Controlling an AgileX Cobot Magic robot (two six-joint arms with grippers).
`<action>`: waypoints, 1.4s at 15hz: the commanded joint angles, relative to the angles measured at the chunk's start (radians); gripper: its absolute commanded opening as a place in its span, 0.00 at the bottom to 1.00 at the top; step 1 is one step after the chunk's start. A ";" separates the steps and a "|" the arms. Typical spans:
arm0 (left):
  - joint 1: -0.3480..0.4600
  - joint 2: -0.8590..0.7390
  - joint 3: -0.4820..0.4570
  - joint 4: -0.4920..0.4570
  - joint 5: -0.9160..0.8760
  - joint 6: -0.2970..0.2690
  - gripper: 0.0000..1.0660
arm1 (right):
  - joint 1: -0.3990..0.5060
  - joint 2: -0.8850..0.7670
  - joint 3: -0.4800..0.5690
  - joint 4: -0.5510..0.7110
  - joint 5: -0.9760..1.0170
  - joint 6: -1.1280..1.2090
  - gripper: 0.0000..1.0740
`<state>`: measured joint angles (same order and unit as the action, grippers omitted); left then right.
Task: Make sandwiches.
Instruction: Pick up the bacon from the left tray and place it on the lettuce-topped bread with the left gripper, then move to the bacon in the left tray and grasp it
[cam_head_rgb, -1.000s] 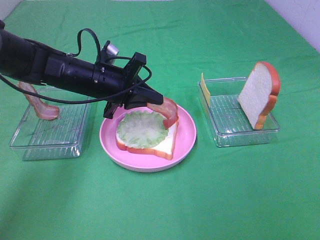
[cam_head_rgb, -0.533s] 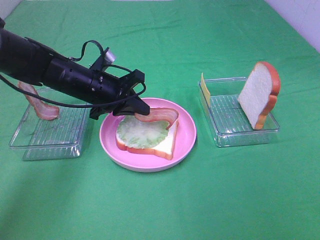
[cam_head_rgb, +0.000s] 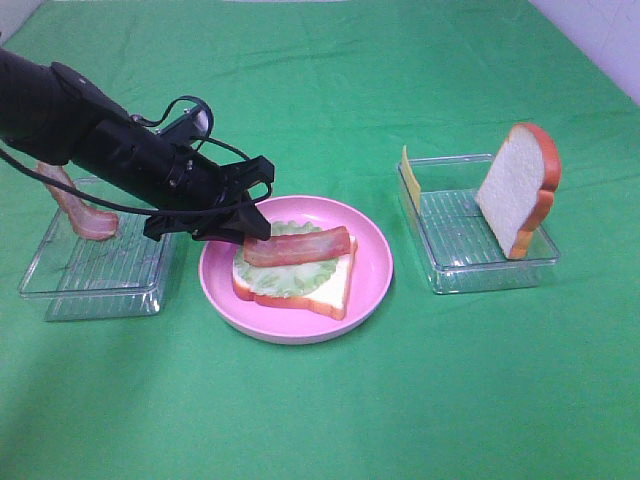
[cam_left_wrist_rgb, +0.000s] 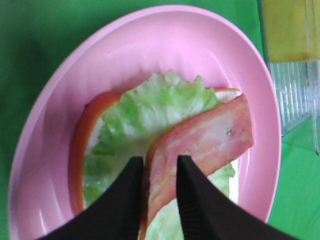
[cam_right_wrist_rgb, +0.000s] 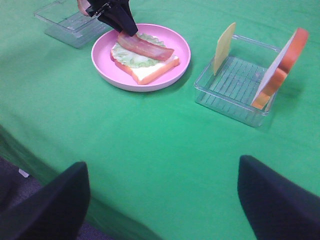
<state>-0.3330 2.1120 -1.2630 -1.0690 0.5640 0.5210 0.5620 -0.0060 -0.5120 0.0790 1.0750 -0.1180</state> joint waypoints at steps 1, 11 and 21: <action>-0.001 -0.010 -0.002 0.006 0.001 -0.010 0.35 | -0.002 -0.013 0.006 -0.006 -0.011 -0.005 0.71; 0.001 -0.210 -0.002 0.222 -0.026 -0.089 0.76 | -0.002 -0.013 0.006 -0.006 -0.011 -0.005 0.71; 0.111 -0.333 -0.329 1.003 0.463 -0.711 0.73 | -0.002 -0.013 0.006 -0.006 -0.011 -0.005 0.71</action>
<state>-0.2480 1.7780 -1.5590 -0.1060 0.9590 -0.1550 0.5620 -0.0060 -0.5120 0.0790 1.0750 -0.1180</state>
